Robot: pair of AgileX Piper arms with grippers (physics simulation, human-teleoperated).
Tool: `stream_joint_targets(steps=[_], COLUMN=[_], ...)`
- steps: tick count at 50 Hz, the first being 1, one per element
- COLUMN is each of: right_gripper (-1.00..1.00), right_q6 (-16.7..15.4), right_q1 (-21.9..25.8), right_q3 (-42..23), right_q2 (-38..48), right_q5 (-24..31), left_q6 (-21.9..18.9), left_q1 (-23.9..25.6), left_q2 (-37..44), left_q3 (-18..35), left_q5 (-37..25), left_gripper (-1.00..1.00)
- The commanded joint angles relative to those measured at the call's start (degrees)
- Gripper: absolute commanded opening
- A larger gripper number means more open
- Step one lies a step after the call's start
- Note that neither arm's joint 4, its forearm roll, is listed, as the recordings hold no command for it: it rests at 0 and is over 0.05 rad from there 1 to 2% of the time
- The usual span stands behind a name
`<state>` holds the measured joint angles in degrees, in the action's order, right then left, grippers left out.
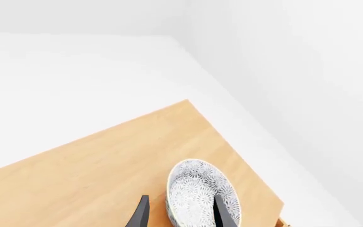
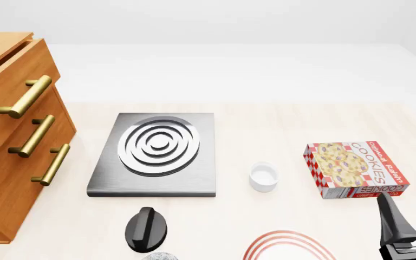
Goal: Pick the akita bowl on the wooden cabinet and place it on the plate.
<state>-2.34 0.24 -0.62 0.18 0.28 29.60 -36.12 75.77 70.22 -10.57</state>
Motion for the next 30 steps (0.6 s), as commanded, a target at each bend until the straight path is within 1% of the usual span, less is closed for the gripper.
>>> stream_joint_targets(steps=[1, 30], right_gripper=[1.0, 1.0], right_q6=[0.0, 0.0], right_q1=[0.0, 0.0], right_q3=[0.0, 0.0], right_q2=[0.0, 0.0], right_q5=[0.0, 0.0], left_q6=[-0.1, -0.1], left_q1=[0.4, 1.2], left_q2=[1.5, 3.6], left_q3=[0.1, -0.4], left_q5=[0.7, 1.9], left_gripper=[1.0, 1.0])
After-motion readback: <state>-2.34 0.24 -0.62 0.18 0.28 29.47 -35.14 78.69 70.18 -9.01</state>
